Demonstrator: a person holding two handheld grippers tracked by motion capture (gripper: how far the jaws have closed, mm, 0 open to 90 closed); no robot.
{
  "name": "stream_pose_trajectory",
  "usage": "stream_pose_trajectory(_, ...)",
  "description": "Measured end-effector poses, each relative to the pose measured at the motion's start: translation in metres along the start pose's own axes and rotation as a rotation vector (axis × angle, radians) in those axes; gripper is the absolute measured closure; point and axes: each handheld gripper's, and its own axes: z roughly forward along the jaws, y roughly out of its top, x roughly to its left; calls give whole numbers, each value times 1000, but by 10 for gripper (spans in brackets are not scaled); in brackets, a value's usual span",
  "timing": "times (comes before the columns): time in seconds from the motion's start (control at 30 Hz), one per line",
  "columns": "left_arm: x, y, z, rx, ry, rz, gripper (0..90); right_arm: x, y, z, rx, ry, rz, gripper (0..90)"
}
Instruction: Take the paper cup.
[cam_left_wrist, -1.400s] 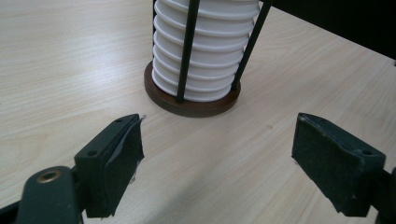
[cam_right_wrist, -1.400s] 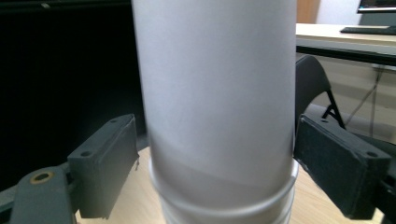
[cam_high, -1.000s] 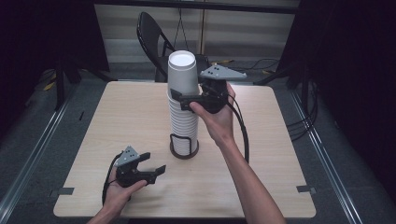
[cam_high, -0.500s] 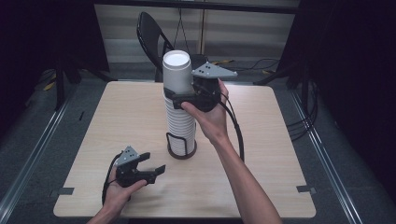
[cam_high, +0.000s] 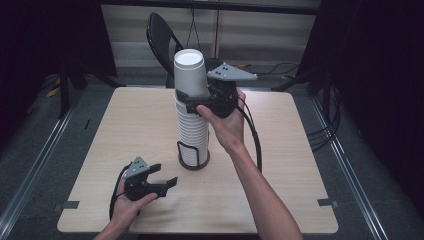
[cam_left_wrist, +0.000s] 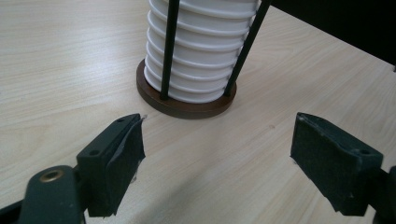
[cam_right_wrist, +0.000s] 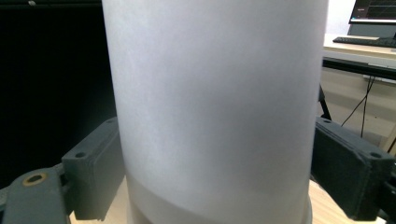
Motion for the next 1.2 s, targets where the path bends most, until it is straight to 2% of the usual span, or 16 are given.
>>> stream_pose_trajectory(0.57, 0, 0, 0, 0, -2, -1, 172, 1, 9, -7, -57, 11, 5, 124)
stream_pose_trajectory(0.77, 0, 0, 0, 1, -2, -1, 172, 1, 8, -8, -60, 11, 4, 125)
stream_pose_trajectory(1.2, 0, 0, 0, 2, -3, 0, 172, 0, 21, -13, -113, 27, 30, 126)
